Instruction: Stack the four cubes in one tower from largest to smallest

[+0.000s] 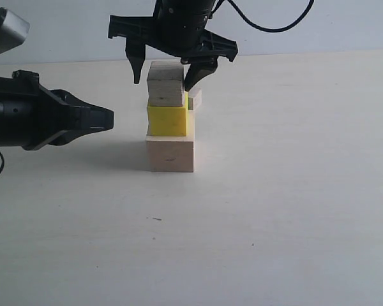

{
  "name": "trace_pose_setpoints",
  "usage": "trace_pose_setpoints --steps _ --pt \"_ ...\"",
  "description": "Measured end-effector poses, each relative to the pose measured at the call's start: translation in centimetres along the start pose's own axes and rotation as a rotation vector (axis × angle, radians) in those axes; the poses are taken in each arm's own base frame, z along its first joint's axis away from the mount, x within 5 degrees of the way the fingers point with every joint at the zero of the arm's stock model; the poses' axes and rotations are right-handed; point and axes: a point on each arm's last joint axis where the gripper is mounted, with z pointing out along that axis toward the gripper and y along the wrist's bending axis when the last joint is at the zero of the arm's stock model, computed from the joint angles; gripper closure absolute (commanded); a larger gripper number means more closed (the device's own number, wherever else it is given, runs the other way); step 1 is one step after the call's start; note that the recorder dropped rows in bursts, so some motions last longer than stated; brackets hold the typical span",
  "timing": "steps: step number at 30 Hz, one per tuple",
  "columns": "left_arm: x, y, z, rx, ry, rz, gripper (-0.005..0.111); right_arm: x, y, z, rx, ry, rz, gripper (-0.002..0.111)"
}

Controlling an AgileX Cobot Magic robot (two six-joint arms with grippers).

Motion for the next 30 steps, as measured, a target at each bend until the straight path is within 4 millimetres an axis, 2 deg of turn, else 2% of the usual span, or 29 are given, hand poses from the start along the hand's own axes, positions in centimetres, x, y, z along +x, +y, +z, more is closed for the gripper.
trace_pose_setpoints --steps 7,9,14,19,26,30 --pt "0.0 0.0 0.0 0.0 0.0 0.002 0.107 0.1 0.0 -3.5 0.0 -0.082 -0.036 0.036" --pt "0.0 0.0 0.0 0.0 0.0 0.002 0.107 0.3 0.1 -4.7 -0.011 -0.104 -0.054 0.041" --pt "0.0 0.0 0.0 0.0 0.0 0.002 0.107 0.9 0.3 -8.2 -0.038 -0.168 -0.186 0.071" --pt "0.0 0.0 0.0 -0.002 -0.001 0.002 0.107 1.4 0.2 -10.8 -0.031 -0.228 -0.34 0.106" --pt "0.0 0.1 0.0 -0.012 -0.005 0.002 0.107 1.4 -1.4 -14.6 0.157 -0.369 -0.545 0.108" --pt "-0.1 0.1 0.0 -0.012 -0.006 0.002 0.107 0.8 -3.1 -16.4 0.231 -0.417 -0.552 0.108"
